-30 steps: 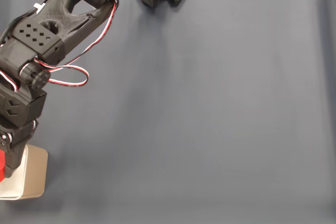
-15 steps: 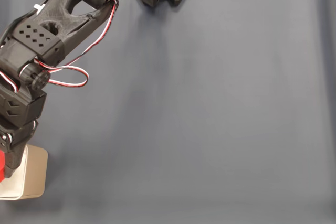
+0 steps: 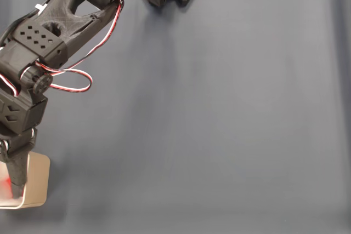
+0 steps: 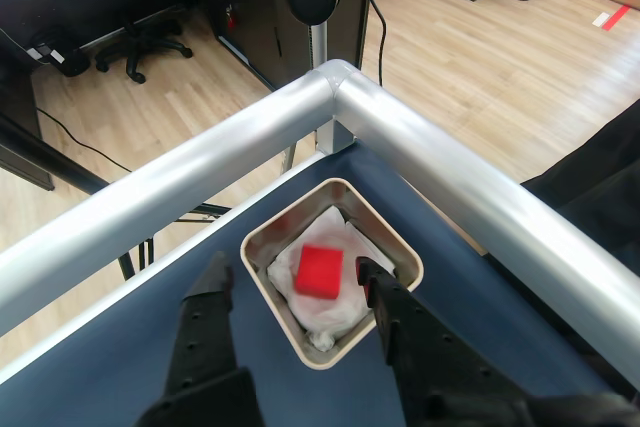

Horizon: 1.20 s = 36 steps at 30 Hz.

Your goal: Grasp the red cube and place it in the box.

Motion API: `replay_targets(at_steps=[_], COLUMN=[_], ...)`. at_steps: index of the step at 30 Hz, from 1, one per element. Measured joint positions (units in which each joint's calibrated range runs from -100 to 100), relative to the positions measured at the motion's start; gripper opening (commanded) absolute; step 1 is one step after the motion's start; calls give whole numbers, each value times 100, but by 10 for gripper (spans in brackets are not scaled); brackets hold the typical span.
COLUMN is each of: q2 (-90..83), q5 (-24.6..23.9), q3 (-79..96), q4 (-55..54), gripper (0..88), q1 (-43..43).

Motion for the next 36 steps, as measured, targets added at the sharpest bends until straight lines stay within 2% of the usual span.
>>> replay_targets(at_steps=[5,11,30,36], q2=[0,0,0,0], q5=[-73,-112,-112,-112], q3=[0,0,0,0], q4=[-151,-255,-270,-270], gripper=[440,460,460,420], q1=[0,0,0,22])
